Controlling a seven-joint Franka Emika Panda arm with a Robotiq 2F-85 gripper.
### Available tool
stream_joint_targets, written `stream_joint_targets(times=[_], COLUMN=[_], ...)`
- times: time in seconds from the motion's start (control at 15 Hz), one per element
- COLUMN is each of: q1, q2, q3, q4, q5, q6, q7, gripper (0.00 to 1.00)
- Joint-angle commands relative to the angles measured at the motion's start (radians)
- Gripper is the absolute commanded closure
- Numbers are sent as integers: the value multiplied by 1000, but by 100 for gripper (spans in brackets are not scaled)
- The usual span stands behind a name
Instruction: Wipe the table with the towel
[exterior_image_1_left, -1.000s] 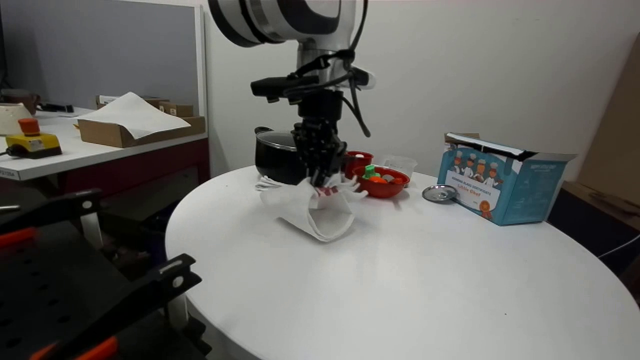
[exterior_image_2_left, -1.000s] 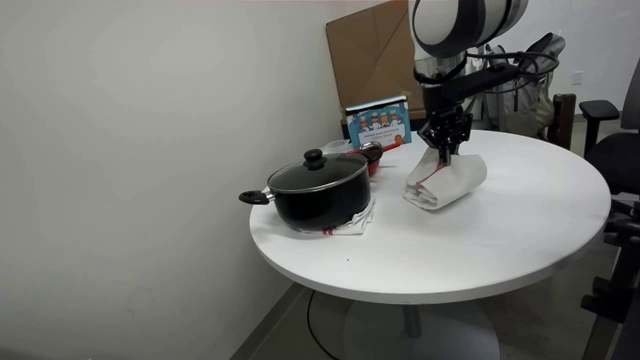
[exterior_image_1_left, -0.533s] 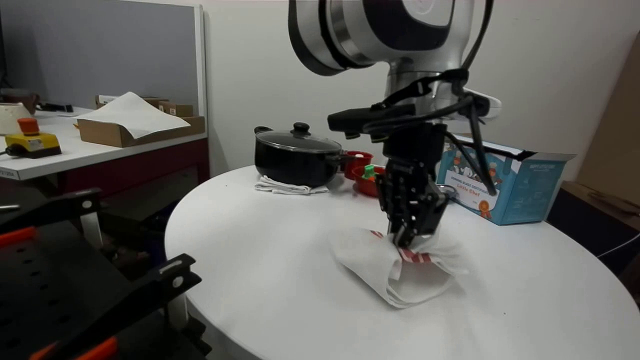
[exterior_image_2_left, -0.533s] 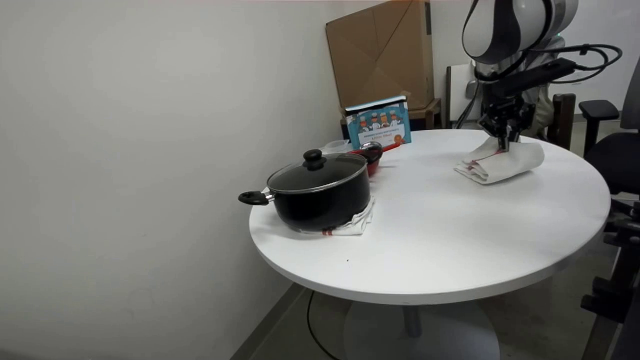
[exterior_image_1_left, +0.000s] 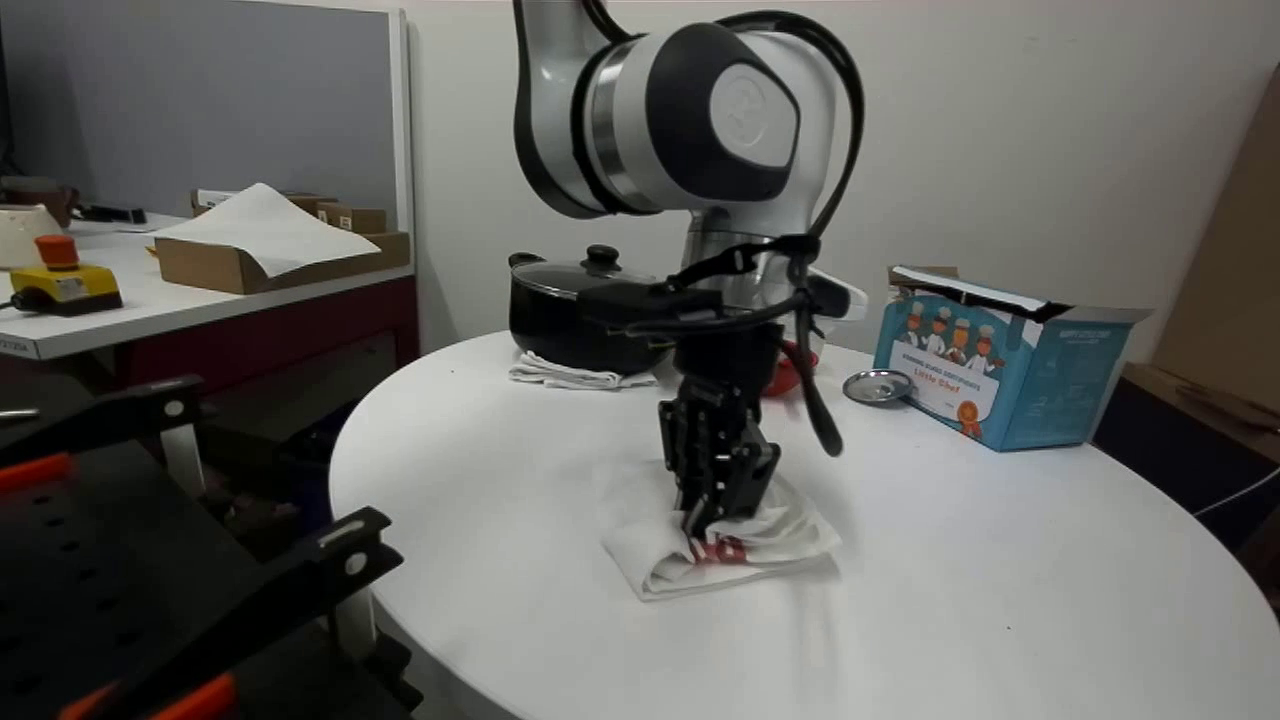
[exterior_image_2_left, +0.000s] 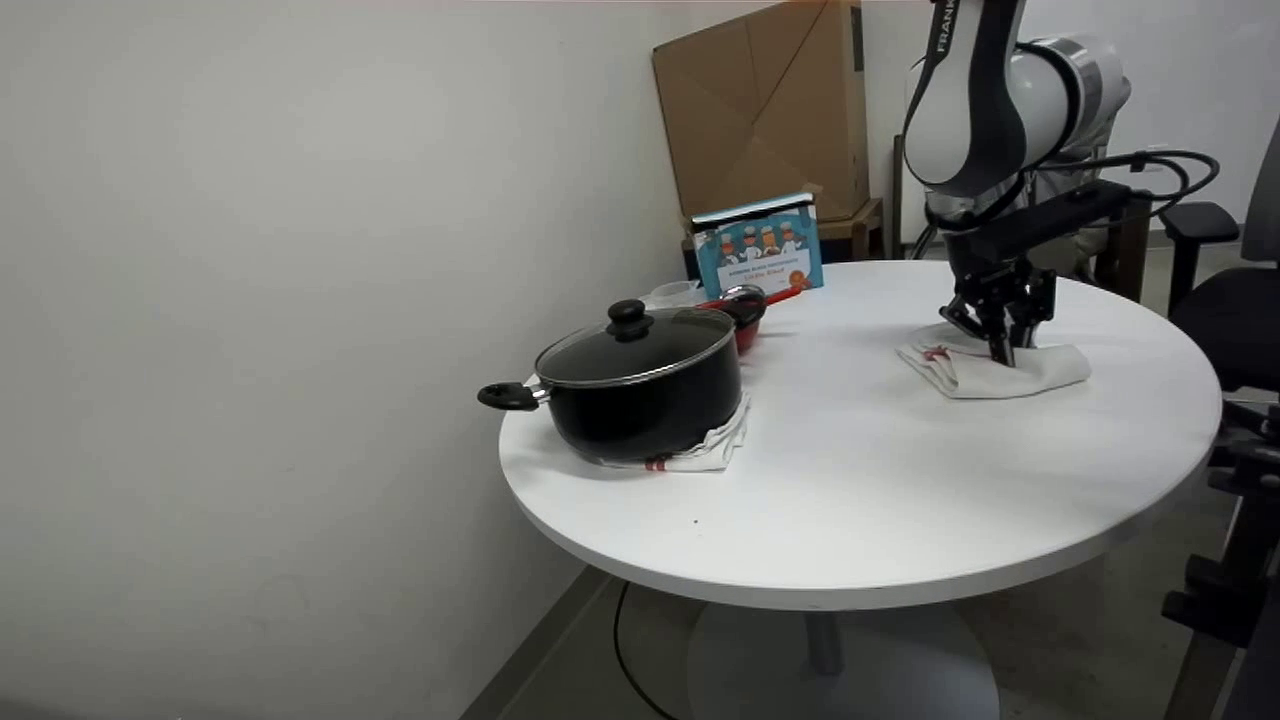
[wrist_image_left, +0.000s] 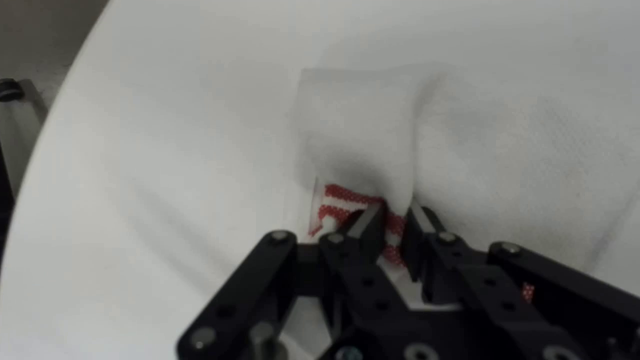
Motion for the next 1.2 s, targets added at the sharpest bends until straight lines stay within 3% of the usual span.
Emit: stream_joint_targets(times=[0.0,0.4,0.6,0.87,1.13], q1=[102,295,382,410,369], q2=[6,-69,-81,-70,-59], q3=[67,187,257,320,294], q4=[-59,-159,-137,-76,-51], q5=[-20,-66,-51,-22,-18], q6=[12,44,41,12,6], q7=[9,24,58,64,52], gripper=[93,93,93,93,93])
